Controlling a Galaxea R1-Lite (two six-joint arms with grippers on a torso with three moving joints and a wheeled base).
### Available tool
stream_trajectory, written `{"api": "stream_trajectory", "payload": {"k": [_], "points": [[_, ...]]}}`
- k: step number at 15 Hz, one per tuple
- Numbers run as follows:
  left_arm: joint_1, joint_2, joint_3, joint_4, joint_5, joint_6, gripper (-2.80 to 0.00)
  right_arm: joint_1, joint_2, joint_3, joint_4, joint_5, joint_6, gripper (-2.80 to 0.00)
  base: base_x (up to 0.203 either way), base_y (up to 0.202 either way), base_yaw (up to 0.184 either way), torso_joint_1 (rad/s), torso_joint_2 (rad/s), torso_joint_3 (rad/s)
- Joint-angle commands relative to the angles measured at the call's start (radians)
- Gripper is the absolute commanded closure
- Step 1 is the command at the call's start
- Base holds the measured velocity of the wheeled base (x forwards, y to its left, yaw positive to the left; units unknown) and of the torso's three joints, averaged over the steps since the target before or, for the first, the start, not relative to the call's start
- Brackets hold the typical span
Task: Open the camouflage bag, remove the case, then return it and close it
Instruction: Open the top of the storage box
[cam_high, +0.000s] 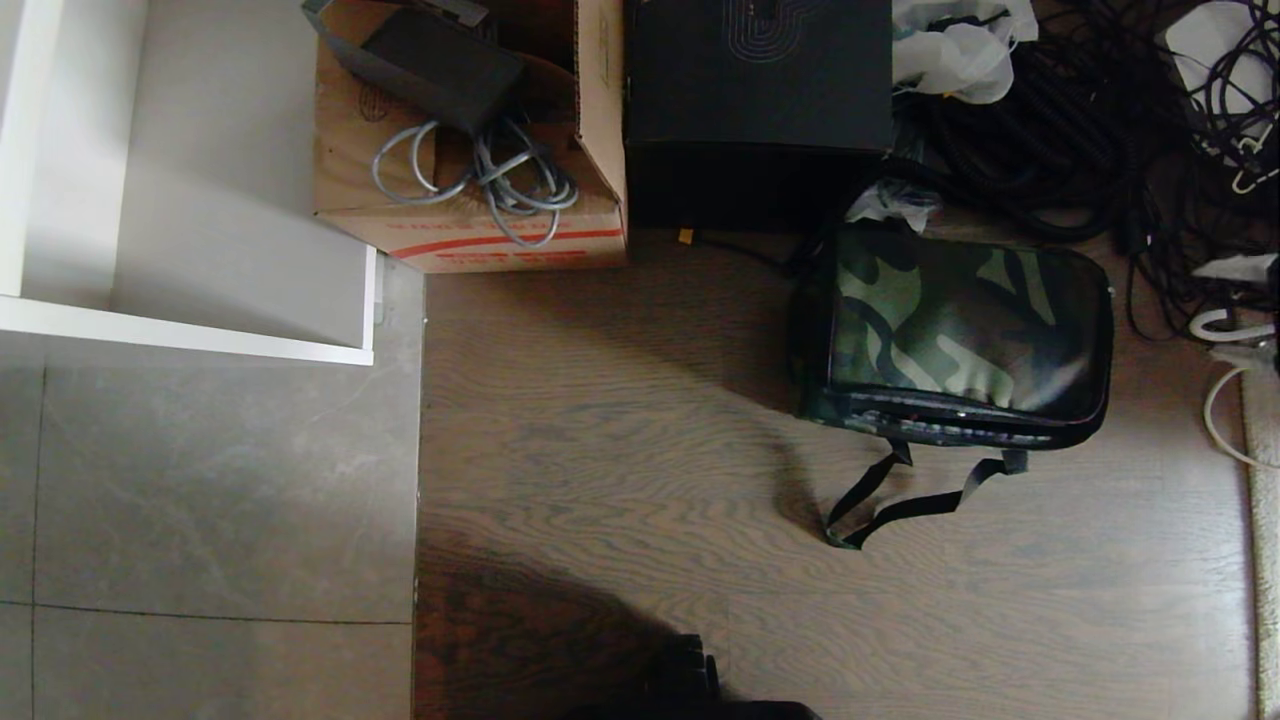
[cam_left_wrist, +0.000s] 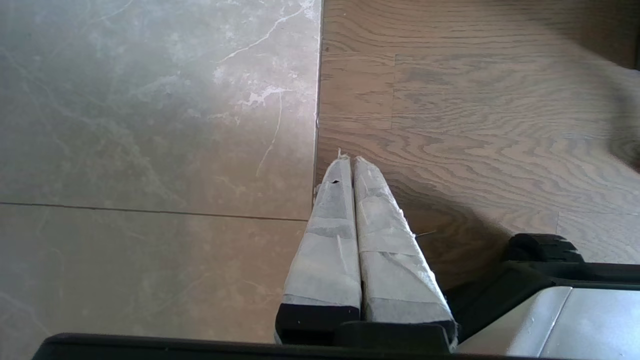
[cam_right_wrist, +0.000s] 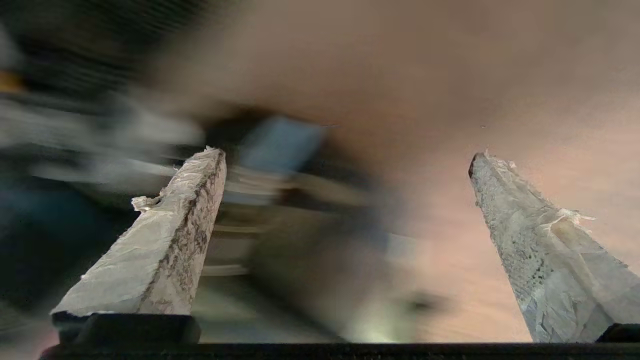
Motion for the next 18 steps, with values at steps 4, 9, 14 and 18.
{"api": "stream_trajectory", "payload": {"k": [4,9,14,18], "points": [[0.000,0.000,0.001,0.000,0.000,0.000,0.00,0.030,0.052,0.070,-0.108,0.093,-0.191,-2.80,0.000,0.000,0.000,0.000,0.00,0.000],[0.000,0.000,-0.001,0.000,0.000,0.000,0.00,0.063,0.078,0.081,-0.240,0.113,0.057,-2.80,0.000,0.000,0.000,0.000,0.00,0.000],[0.000,0.000,-0.001,0.000,0.000,0.000,0.00,0.099,0.084,0.061,-0.424,0.112,0.419,-2.80,0.000,0.000,0.000,0.000,0.00,0.000],[0.000,0.000,0.000,0.000,0.000,0.000,0.00,0.134,0.089,0.061,-0.431,0.112,0.523,-2.80,0.000,0.000,0.000,0.000,0.00,0.000]]}}
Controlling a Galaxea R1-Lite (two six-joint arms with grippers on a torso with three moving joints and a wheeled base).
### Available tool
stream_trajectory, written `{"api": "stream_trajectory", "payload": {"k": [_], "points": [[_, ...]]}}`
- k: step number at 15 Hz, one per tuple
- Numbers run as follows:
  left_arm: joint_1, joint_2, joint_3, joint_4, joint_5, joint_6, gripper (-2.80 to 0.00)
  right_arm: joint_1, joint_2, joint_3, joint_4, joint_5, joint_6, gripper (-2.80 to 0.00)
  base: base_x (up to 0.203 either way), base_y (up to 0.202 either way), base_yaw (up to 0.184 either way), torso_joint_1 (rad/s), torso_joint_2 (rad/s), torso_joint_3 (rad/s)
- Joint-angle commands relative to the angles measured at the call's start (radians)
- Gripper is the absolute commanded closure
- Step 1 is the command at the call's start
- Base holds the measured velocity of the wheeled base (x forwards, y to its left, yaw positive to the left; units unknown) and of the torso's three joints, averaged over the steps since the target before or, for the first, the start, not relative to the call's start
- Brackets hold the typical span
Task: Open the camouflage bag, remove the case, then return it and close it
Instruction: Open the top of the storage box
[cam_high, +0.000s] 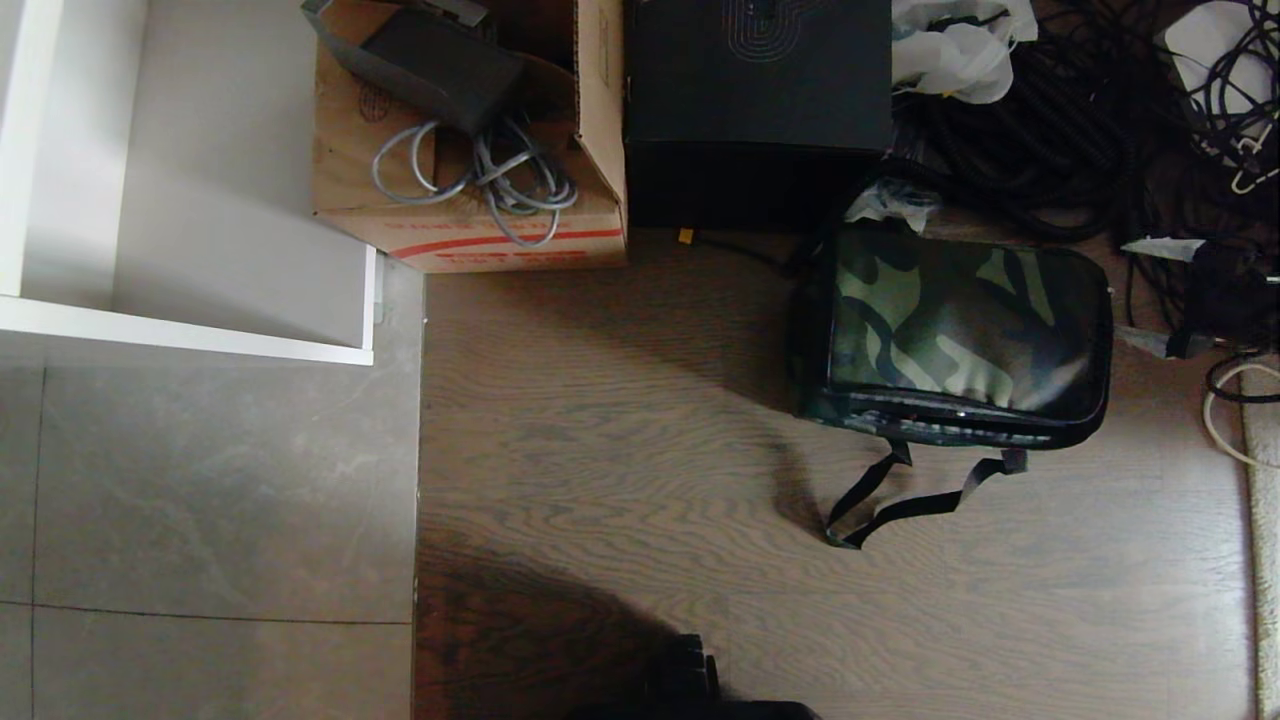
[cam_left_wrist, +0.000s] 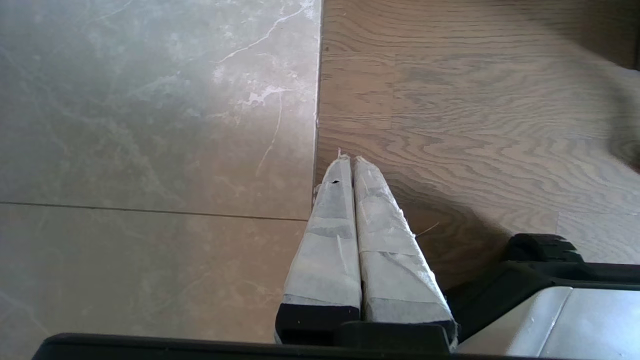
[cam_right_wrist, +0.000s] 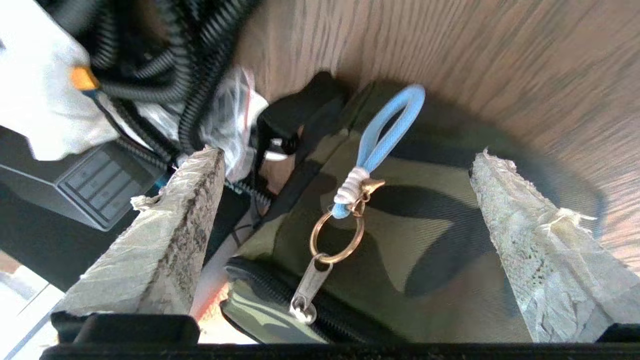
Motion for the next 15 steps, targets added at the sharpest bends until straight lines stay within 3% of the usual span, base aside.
{"api": "stream_trajectory", "payload": {"k": [1,8,15], "points": [[0.000,0.000,0.000,0.000,0.000,0.000,0.00,0.014,0.013,0.000,-0.001,0.003,0.011,-2.80,0.000,0.000,0.000,0.000,0.00,0.000],[0.000,0.000,-0.001,0.000,0.000,0.000,0.00,0.056,0.080,-0.043,-0.119,-0.007,0.191,-2.80,0.000,0.000,0.000,0.000,0.00,0.000],[0.000,0.000,0.000,0.000,0.000,-0.001,0.00,0.074,0.113,-0.045,-0.161,-0.018,0.212,-2.80,0.000,0.000,0.000,0.000,0.00,0.000]]}}
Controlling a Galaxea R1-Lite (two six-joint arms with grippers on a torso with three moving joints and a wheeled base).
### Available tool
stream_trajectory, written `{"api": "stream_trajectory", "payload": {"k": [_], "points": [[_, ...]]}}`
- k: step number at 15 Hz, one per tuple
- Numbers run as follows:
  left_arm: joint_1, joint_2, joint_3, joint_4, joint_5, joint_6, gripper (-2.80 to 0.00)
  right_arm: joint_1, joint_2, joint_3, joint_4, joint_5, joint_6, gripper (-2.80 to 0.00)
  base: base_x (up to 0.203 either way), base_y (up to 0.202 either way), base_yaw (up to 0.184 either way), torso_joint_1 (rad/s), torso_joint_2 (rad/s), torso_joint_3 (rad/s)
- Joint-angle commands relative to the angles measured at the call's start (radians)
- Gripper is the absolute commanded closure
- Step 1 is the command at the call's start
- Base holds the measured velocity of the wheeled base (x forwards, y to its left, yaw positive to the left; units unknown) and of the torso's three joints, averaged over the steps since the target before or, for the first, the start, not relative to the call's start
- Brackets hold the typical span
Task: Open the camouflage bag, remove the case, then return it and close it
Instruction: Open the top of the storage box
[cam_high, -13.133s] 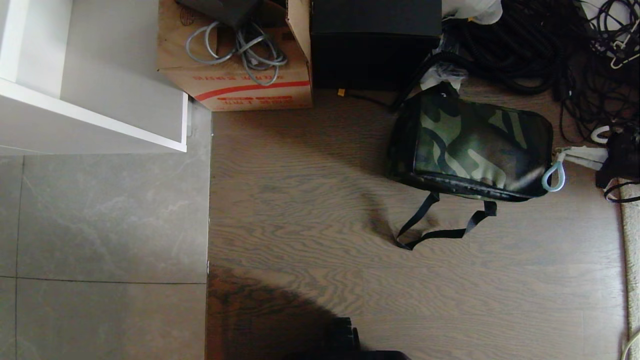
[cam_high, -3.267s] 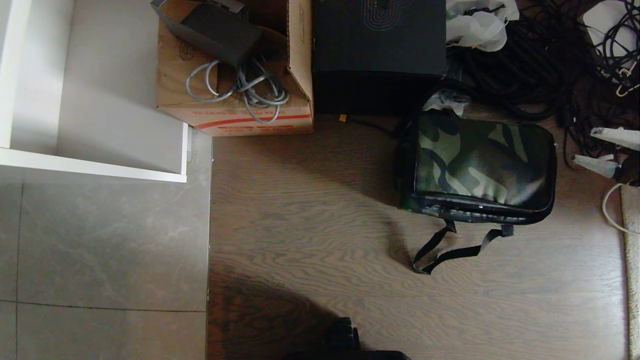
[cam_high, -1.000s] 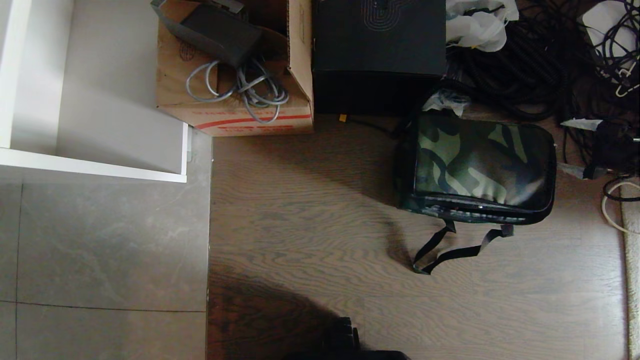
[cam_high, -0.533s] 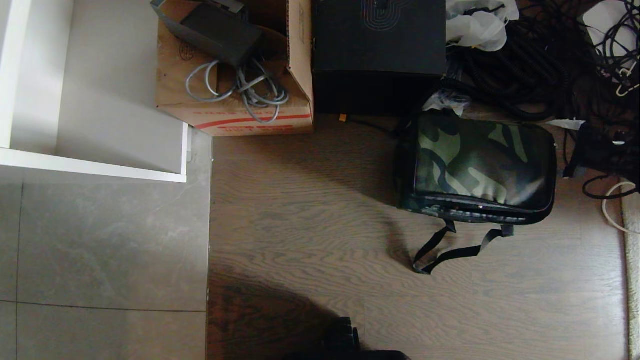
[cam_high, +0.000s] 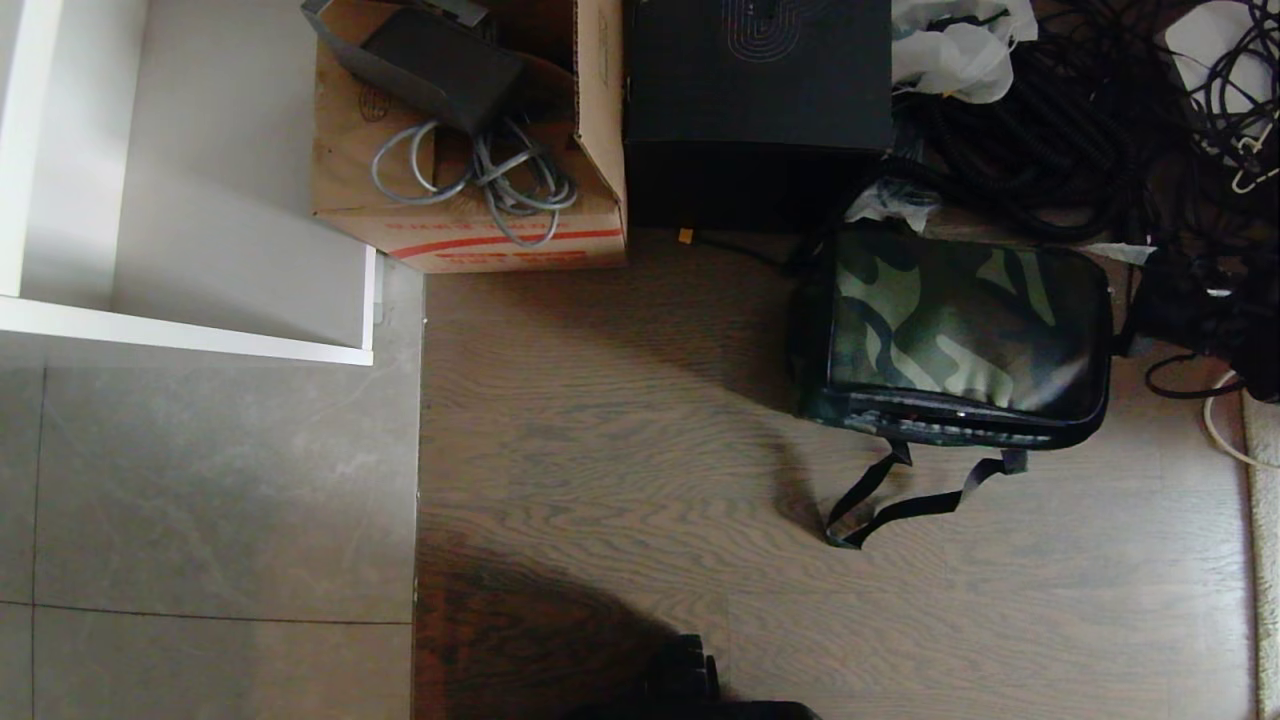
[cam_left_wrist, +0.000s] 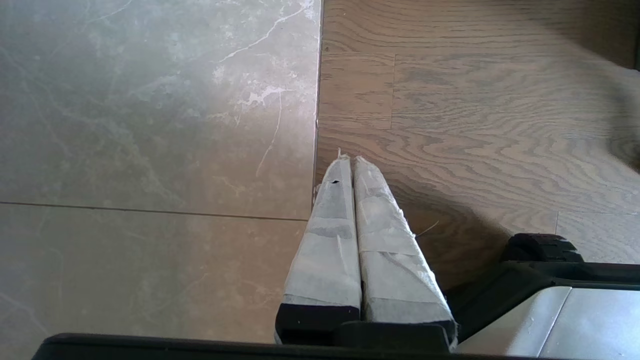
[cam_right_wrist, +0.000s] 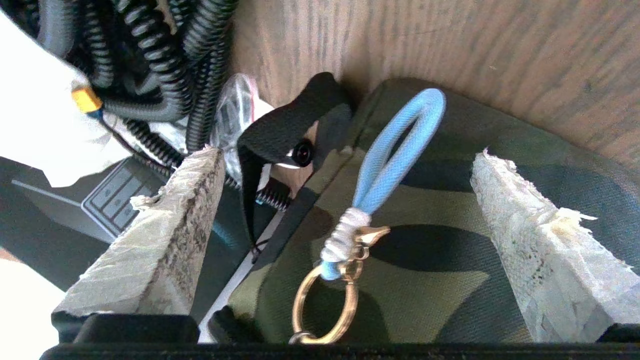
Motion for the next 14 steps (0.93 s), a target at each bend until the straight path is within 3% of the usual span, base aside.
{"api": "stream_trajectory", "payload": {"k": [1,8,12,13,14], "points": [[0.000,0.000,0.000,0.000,0.000,0.000,0.00,0.009,0.009,0.002,-0.001,0.004,0.009,-2.80,0.000,0.000,0.000,0.000,0.00,0.000],[0.000,0.000,0.000,0.000,0.000,-0.001,0.00,0.029,0.011,0.007,-0.009,-0.002,0.009,-2.80,0.000,0.000,0.000,0.000,0.00,0.000],[0.000,0.000,0.000,0.000,0.000,0.000,0.00,0.038,0.016,-0.001,-0.012,-0.082,0.045,-2.80,0.000,0.000,0.000,0.000,0.00,0.000],[0.000,0.000,0.000,0.000,0.000,0.000,0.00,0.038,0.016,0.001,-0.021,-0.082,0.047,0.00,0.000,0.000,0.000,0.000,0.00,0.000],[0.000,0.000,0.000,0.000,0.000,0.000,0.00,0.038,0.019,-0.001,-0.027,-0.081,0.047,0.00,0.000,0.000,0.000,0.000,0.00,0.000]]}}
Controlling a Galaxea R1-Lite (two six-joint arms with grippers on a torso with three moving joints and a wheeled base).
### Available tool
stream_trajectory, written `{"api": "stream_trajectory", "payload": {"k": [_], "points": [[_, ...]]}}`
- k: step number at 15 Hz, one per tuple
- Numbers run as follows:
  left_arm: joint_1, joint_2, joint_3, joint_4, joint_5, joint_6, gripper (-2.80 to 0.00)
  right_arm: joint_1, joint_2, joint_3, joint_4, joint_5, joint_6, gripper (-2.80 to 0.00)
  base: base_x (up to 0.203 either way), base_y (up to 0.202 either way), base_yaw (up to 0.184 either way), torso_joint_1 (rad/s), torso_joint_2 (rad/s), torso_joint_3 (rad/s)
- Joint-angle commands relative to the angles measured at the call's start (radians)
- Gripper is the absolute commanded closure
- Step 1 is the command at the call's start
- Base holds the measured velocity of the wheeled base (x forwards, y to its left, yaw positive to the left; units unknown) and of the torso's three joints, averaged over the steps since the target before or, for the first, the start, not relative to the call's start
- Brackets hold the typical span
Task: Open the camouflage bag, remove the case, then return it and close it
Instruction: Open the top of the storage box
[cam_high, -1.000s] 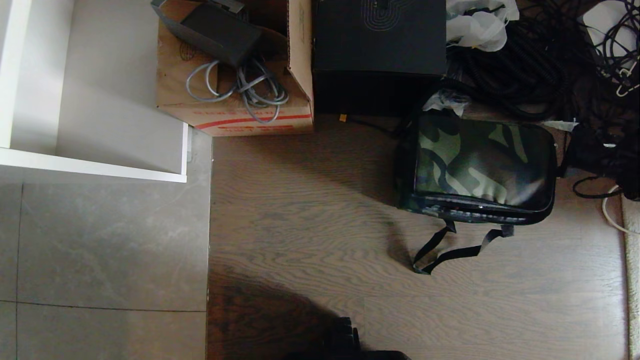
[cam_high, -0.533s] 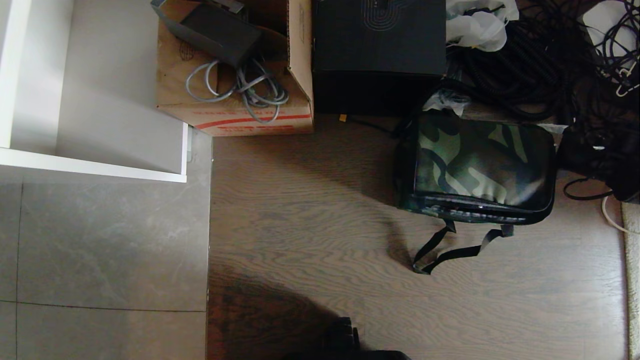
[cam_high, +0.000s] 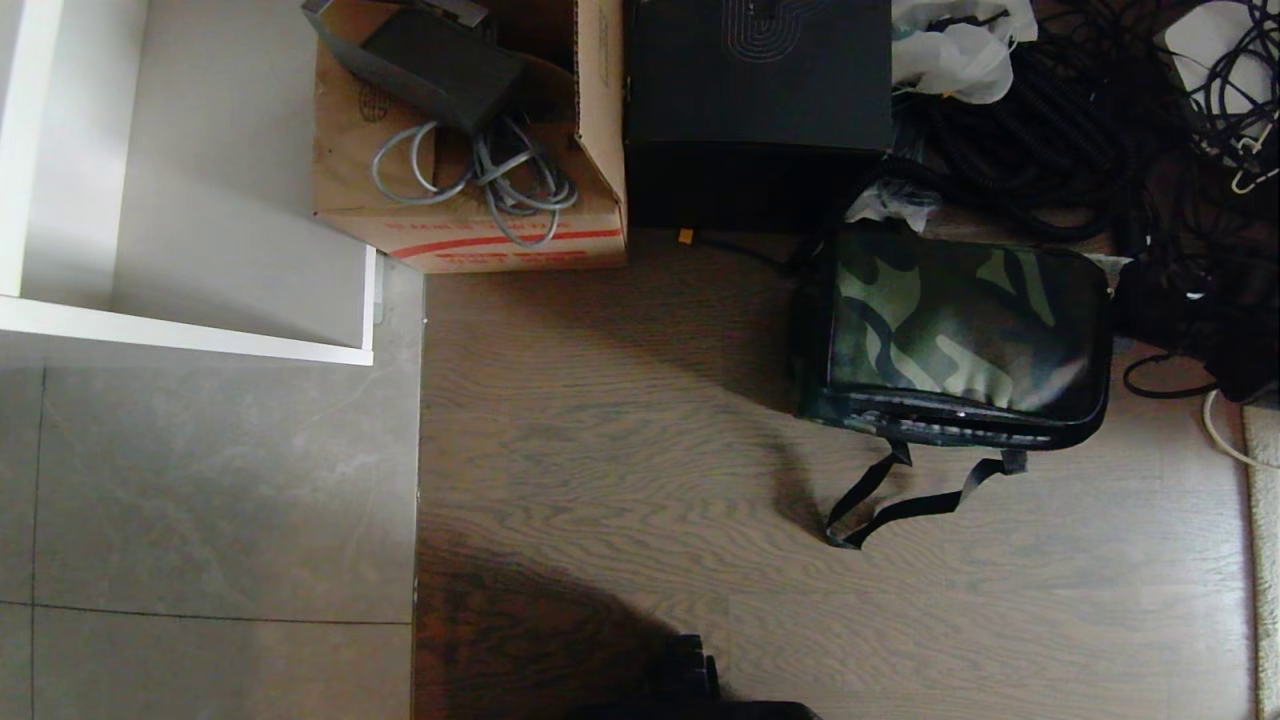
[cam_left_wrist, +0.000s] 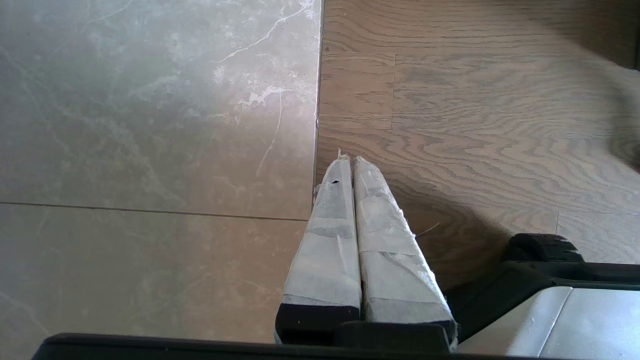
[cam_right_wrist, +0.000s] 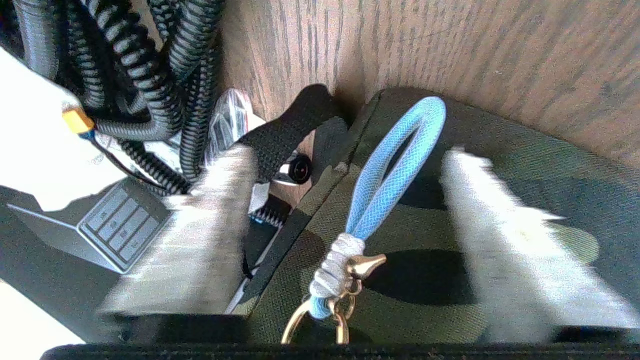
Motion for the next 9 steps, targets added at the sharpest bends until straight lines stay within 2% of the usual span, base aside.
{"api": "stream_trajectory", "payload": {"k": [1,7,9], "points": [[0.000,0.000,-0.001,0.000,0.000,0.000,0.00,0.000,0.003,-0.009,-0.004,0.005,0.008,0.00,0.000,0.000,0.000,0.000,0.00,0.000],[0.000,0.000,0.000,0.000,0.000,0.000,0.00,-0.006,-0.010,-0.019,-0.028,0.005,0.009,0.00,0.000,0.000,0.000,0.000,0.00,0.000],[0.000,0.000,0.000,0.000,0.000,0.000,0.00,-0.037,-0.034,-0.013,-0.057,0.005,0.009,0.00,0.000,0.000,0.000,0.000,0.00,0.000]]}}
